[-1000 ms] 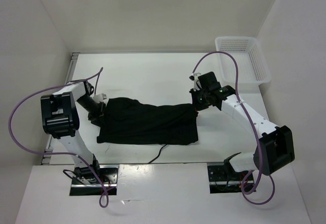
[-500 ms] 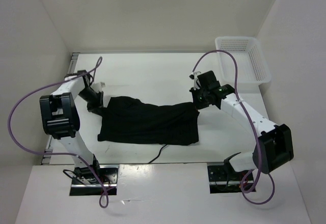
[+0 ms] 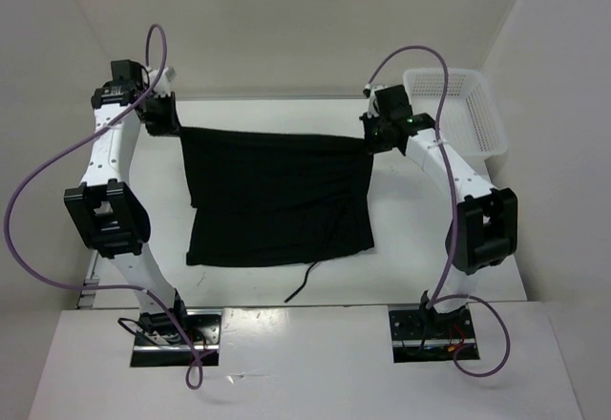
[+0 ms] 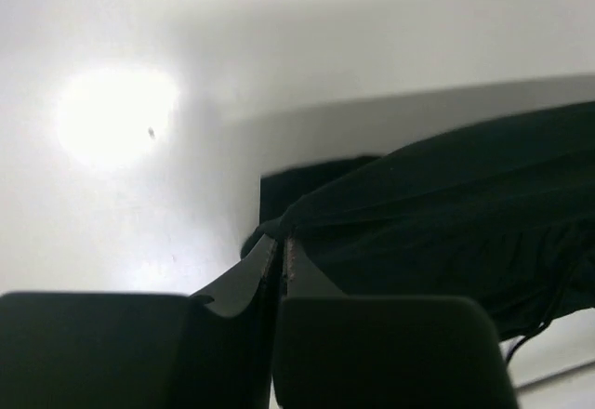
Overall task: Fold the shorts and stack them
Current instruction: Fold the shorts
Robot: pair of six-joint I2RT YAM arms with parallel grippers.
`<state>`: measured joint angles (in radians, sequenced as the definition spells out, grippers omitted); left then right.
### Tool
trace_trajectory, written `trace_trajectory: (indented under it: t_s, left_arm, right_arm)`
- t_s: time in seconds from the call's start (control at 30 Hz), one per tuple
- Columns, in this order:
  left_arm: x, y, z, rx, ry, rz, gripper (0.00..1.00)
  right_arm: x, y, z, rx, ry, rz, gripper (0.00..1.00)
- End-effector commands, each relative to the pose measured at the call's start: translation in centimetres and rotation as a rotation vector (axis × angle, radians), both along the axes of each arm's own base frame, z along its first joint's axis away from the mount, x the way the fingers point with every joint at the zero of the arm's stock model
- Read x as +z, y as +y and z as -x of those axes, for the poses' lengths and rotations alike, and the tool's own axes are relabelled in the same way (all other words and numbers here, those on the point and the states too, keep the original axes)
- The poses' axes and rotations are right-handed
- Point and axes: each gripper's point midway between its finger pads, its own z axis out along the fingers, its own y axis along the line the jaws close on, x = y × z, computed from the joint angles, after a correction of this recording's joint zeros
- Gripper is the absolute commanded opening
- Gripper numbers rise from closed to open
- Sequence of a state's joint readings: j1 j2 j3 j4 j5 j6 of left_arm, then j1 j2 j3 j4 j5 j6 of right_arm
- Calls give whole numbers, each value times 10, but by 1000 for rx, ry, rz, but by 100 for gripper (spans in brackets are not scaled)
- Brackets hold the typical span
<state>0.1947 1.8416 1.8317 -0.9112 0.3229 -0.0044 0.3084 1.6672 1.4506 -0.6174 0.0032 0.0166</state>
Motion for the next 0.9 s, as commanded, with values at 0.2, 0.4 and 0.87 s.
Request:
trace_trajectory:
  t_s: [0.2,0.4,0.87]
  left_arm:
    - [81,-17,-29,-84,-269,25,0]
    - [23,-29,14,-91,-90,86,0]
    - [-90,-70,187,-104,594,168,1]
  right_arm:
    - [65,-25,-44,-90,-223,-33,0]
    - [45,-28,-17,-75,-191,-38,0]
    - [-51,-30,91,-68,177,-85,0]
